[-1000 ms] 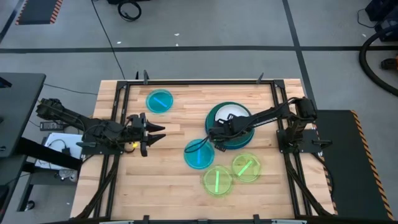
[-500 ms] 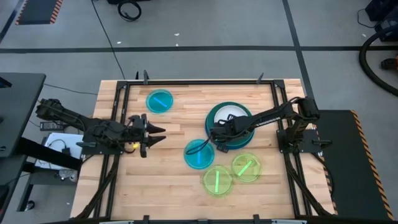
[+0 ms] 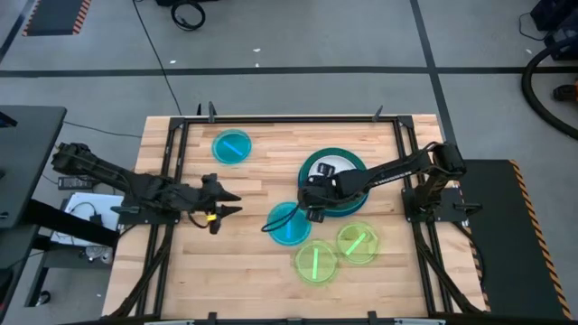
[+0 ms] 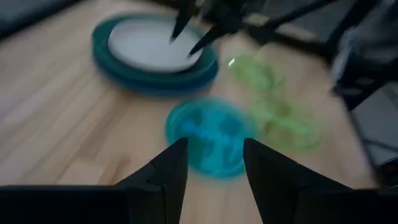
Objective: Stack plastic plates
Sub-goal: Stack the top light blue plate on top of the white plate
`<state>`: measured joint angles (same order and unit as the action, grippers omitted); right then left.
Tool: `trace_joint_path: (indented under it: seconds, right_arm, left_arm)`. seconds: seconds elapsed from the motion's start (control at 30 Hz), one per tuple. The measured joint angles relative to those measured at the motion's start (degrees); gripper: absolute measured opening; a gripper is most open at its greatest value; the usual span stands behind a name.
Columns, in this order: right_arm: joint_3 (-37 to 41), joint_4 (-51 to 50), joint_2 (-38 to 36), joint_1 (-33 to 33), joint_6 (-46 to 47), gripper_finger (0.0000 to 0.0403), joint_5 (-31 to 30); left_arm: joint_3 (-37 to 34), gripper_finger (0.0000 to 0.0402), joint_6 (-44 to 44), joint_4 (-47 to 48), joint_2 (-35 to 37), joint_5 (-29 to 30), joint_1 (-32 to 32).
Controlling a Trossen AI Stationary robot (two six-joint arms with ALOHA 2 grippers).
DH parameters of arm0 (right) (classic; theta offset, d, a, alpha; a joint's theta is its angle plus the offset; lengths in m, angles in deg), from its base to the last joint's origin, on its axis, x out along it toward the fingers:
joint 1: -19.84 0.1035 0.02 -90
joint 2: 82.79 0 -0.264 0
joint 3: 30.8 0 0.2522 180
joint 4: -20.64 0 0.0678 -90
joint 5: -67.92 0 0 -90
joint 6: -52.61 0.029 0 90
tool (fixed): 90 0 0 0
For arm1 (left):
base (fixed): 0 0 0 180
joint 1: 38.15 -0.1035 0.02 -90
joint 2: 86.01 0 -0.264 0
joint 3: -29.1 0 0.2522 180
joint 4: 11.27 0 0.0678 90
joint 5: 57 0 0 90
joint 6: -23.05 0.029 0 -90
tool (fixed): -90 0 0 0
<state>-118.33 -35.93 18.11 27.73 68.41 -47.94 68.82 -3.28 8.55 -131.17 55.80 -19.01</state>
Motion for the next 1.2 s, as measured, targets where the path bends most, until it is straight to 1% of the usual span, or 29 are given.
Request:
trace_joint_path:
  seconds: [0.13,0.2,0.33,0.47,0.63,0.77,0.97,1.2]
  right_arm:
    - [-0.1,7.0,0.0,0.8,-9.3,0.0174,0.8]
    - [-0.1,9.9,0.0,0.8,-11.4,0.0175,1.6]
    - [-0.1,12.9,0.0,0.8,-9.8,0.0173,2.9]
    - [0.1,15.0,0.1,1.6,-8.0,0.0168,3.0]
    - [1.0,18.3,0.2,4.0,-5.9,0.0164,3.0]
    - [1.0,18.8,0.2,6.1,-3.9,0.0164,1.7]
    - [1.1,19.6,0.8,8.9,-3.4,0.0164,-1.5]
    - [1.1,20.6,1.2,9.7,-0.6,0.0164,-1.8]
  left_arm:
    - [0.0,0.0163,-1.9,3.6,-4.1,0.0,-2.3]
    - [0.0,0.0163,-2.0,5.3,-5.9,0.0,-4.1]
    - [0.0,0.0162,-2.6,8.6,-9.4,-0.9,-9.4]
    - [0.0,0.0162,0.3,9.6,-13.3,-1.9,-15.6]
    - [0.0,0.0162,6.7,9.6,-18.2,-1.7,-23.1]
    - [0.0,0.0162,12.0,8.2,-22.5,0.9,-27.8]
    - [0.0,0.0162,23.6,3.3,-27.6,3.7,-32.2]
    - [0.0,0.0162,32.5,1.4,-31.5,4.8,-36.3]
